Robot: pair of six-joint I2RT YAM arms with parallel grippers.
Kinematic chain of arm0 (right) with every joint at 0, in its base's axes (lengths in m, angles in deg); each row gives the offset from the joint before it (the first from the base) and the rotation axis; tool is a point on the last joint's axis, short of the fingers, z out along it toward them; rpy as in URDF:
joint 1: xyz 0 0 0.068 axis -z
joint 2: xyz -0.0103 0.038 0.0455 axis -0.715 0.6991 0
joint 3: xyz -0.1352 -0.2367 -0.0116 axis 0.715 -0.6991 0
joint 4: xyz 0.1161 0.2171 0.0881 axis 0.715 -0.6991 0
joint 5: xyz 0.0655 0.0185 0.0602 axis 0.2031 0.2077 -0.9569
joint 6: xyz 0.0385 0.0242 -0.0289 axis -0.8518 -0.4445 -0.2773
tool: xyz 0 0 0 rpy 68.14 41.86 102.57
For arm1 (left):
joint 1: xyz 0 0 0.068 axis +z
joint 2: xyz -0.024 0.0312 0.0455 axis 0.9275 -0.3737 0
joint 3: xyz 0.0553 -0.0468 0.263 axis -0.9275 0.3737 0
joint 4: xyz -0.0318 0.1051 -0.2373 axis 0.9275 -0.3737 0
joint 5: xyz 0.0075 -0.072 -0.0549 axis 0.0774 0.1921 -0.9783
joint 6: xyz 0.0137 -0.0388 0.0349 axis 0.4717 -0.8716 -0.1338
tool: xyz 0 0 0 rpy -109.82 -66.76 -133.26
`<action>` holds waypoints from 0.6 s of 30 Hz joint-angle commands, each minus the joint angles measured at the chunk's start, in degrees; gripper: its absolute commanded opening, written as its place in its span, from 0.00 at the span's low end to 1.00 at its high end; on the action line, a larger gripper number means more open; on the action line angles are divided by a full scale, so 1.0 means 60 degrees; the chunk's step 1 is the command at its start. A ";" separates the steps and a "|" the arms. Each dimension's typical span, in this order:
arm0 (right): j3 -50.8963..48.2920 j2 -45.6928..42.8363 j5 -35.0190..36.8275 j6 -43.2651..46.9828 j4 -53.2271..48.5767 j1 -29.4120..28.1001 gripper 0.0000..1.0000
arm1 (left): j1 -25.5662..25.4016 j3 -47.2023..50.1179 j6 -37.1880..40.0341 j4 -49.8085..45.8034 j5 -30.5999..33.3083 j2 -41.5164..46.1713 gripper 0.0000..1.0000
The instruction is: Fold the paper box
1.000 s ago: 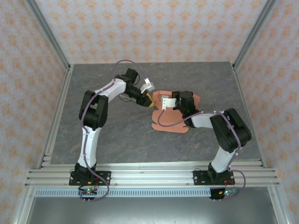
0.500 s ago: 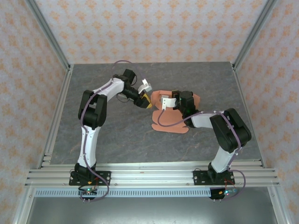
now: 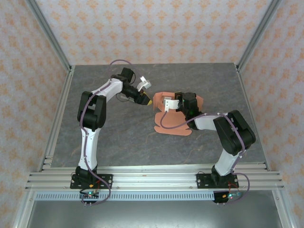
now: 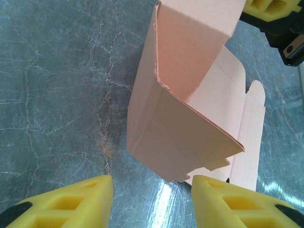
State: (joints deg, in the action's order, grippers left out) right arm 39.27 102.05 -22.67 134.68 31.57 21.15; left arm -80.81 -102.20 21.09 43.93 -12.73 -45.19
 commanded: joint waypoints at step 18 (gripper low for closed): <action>0.0249 -0.0284 0.0080 -0.0254 -0.0319 -0.0060 0.00 | -0.0635 -0.1180 0.0652 -0.0364 -0.0203 -0.0671 0.46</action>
State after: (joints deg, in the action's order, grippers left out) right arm 39.35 102.00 -22.67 134.31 30.96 21.15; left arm -84.39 -107.27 23.67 43.25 -12.86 -48.41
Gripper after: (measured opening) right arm 0.040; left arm 0.457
